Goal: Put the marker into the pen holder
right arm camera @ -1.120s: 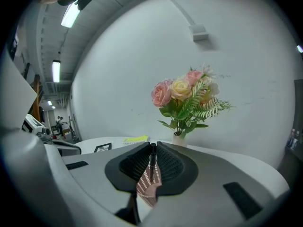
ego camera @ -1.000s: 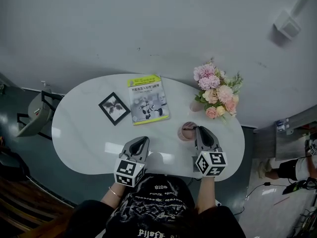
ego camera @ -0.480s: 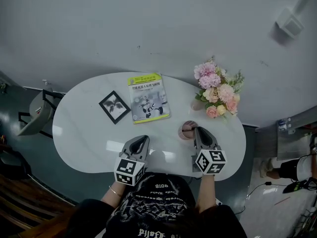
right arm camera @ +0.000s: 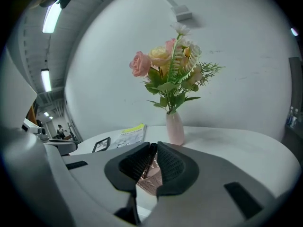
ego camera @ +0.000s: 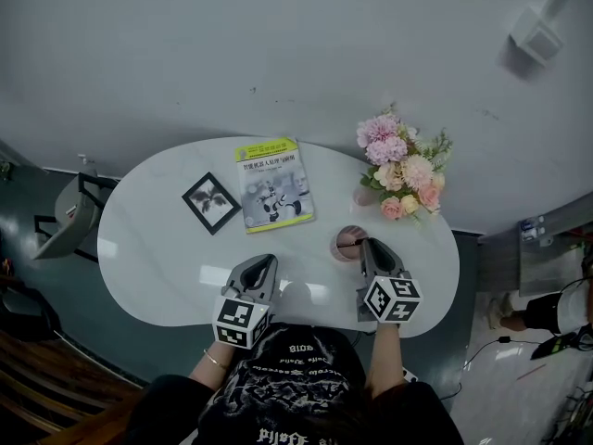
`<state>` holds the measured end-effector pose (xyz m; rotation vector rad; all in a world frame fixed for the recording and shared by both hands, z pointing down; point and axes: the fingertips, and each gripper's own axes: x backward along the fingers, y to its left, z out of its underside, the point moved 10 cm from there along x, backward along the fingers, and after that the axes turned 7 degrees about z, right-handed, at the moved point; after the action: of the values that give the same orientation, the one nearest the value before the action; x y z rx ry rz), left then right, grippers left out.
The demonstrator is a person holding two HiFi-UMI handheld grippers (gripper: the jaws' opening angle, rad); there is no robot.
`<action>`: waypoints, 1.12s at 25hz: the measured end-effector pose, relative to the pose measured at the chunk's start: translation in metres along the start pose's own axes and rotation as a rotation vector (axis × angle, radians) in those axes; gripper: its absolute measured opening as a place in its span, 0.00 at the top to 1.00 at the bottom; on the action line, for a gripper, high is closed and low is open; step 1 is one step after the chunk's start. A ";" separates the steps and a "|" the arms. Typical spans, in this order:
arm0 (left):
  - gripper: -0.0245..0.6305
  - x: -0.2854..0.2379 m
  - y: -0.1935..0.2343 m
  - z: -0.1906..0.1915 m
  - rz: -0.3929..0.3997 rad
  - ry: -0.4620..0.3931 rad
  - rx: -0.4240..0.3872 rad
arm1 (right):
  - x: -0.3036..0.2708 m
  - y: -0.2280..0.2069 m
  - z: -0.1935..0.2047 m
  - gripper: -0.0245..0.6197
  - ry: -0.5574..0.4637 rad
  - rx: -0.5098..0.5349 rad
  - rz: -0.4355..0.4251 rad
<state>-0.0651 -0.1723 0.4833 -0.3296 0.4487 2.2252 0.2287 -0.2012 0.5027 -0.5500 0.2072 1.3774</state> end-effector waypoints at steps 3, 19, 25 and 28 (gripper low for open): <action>0.93 0.000 0.000 0.001 -0.003 0.001 0.002 | -0.001 -0.003 0.003 0.84 -0.001 0.000 0.009; 0.93 -0.005 -0.006 0.001 0.033 -0.015 -0.009 | 0.015 0.011 -0.011 0.62 -0.127 0.132 0.038; 0.93 -0.004 -0.013 -0.006 0.082 -0.053 -0.013 | 0.031 0.023 -0.016 0.62 -0.161 0.120 0.036; 0.93 -0.005 -0.013 -0.007 0.093 -0.072 -0.014 | 0.039 0.030 -0.015 0.62 -0.171 0.133 0.042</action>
<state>-0.0510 -0.1709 0.4758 -0.2400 0.4174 2.3238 0.2102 -0.1715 0.4646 -0.3173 0.1712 1.4323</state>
